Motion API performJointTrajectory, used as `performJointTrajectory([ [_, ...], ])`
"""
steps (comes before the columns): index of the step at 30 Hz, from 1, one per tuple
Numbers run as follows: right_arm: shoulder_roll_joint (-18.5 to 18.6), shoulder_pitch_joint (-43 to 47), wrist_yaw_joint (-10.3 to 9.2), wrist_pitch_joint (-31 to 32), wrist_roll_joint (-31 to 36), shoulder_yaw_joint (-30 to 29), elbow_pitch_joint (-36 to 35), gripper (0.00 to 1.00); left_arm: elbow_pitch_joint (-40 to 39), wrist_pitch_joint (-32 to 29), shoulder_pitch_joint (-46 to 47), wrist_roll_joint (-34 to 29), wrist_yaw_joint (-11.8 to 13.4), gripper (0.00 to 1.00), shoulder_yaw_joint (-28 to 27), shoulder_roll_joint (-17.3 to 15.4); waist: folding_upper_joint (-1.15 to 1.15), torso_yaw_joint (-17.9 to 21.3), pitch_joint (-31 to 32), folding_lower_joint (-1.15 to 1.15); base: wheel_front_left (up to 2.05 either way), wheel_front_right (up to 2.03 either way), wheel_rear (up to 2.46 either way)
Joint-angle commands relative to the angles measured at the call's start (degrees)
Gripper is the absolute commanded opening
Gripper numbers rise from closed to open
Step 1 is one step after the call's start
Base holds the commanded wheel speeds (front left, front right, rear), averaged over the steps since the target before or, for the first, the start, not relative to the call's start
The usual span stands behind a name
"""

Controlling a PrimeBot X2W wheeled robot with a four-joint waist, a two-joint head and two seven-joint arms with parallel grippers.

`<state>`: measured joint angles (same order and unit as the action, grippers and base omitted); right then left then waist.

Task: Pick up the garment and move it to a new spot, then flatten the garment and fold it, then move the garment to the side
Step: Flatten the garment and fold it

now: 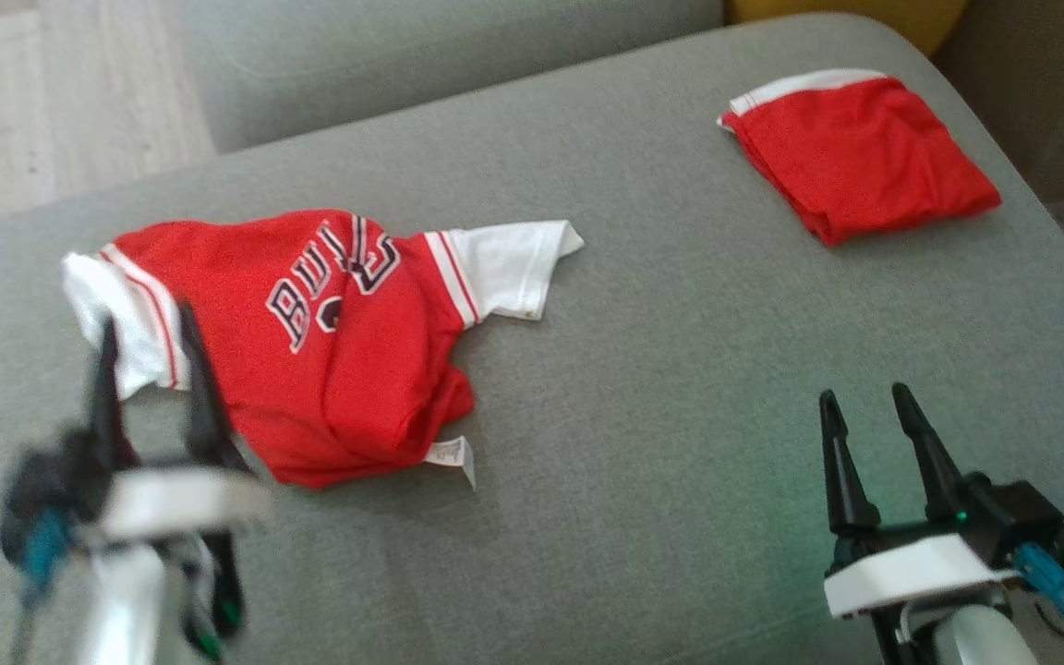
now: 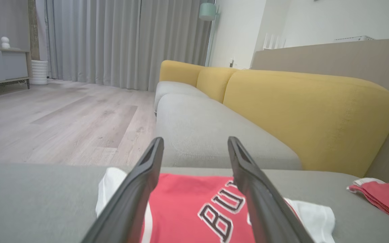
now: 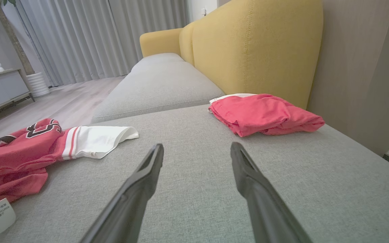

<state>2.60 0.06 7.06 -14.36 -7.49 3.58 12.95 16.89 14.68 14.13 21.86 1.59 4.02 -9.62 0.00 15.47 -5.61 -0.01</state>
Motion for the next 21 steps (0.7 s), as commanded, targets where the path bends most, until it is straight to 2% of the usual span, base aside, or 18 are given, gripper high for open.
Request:
performJointTrajectory([
  [1, 0.3, -0.3, 0.43, -0.6, 0.4, 1.0, -2.2, 1.0, -4.4, 0.0, -1.4, -0.2, 1.1, 1.0, -1.0, -0.4, 0.0, -1.1, 1.4, 0.01, 0.0, 0.0, 0.0],
  [4, 0.3, 0.5, 0.43, -0.6, 0.7, 0.8, -2.7, 1.0, -9.7, -0.9, -9.0, 0.3, 2.8, 1.0, 0.5, 2.3, 0.0, -1.9, 2.1, 0.01, 0.0, 0.0, 0.0],
  [10, 0.3, 1.4, 0.43, -0.6, 1.6, 0.5, -3.2, 1.0, -14.4, -2.0, -17.4, 0.4, 4.5, 1.0, 4.0, 4.5, 0.0, -3.4, 2.8, 0.01, 0.0, 0.0, 0.0],
  [21, 0.3, 1.0, 0.43, -0.6, 2.0, 1.3, -2.9, 1.0, -11.5, -2.3, -17.7, 0.2, 3.5, 1.0, 10.9, 5.9, 0.0, -3.4, 2.3, 0.01, 0.0, 0.0, 0.0],
])
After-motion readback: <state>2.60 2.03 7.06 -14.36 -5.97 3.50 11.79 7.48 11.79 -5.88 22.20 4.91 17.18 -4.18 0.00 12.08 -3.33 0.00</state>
